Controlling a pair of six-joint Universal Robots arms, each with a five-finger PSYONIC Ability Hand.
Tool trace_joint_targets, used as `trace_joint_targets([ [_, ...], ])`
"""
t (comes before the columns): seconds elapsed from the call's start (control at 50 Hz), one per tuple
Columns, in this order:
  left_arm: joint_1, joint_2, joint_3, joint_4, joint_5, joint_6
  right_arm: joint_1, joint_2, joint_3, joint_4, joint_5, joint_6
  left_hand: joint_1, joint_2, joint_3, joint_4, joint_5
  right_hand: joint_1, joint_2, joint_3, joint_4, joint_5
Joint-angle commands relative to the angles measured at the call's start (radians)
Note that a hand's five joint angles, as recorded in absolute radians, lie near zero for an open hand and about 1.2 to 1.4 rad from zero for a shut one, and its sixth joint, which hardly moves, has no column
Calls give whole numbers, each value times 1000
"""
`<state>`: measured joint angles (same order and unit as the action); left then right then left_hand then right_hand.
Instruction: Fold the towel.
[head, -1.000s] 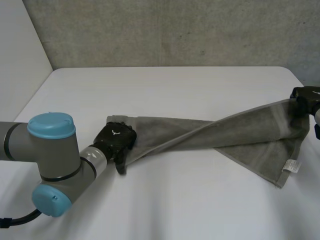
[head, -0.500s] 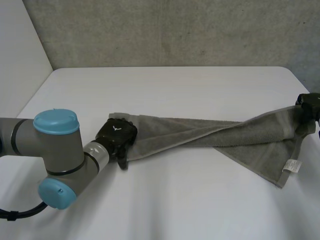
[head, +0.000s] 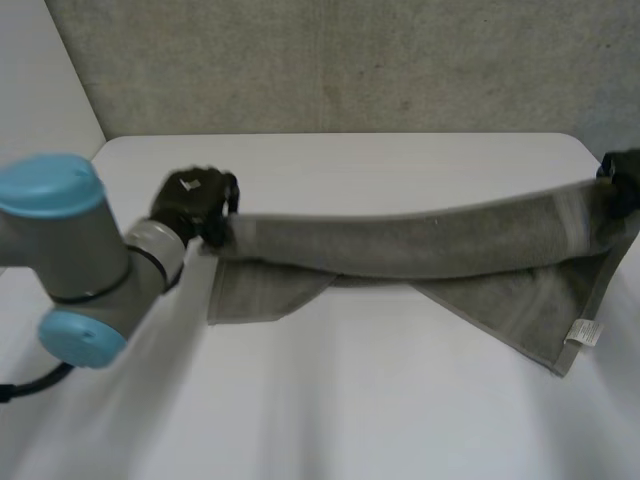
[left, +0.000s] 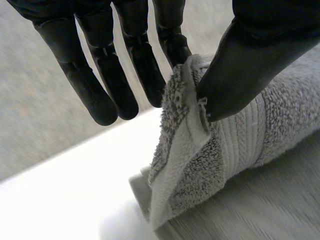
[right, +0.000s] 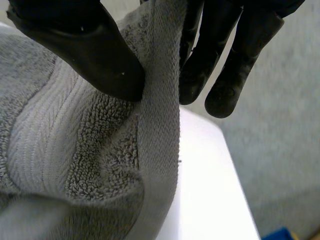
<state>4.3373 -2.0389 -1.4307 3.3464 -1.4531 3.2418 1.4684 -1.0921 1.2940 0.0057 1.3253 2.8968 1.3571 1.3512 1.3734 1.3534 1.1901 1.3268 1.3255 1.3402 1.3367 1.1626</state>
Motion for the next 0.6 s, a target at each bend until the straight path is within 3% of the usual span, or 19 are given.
trace_joint_targets([
  [0.02,57,201,-5,-15,131,-30,23,-227,-15,178,-122,-89,39,45,23,43,32,69,71,56,60,59],
  [0.14,68,329,-8,-79,168,-22,14,-340,-94,469,-196,-273,39,45,23,43,32,69,71,56,60,59],
  [0.3,90,445,-28,-216,224,-10,15,-382,-127,672,-219,-399,39,45,23,43,32,69,71,56,60,59],
  [0.4,116,389,-157,-213,289,44,10,-379,-35,640,-228,-410,39,45,23,43,32,69,71,56,60,59],
  [0.6,145,162,-263,-167,272,193,20,-295,169,410,-233,-410,39,45,23,43,32,69,71,56,60,59],
])
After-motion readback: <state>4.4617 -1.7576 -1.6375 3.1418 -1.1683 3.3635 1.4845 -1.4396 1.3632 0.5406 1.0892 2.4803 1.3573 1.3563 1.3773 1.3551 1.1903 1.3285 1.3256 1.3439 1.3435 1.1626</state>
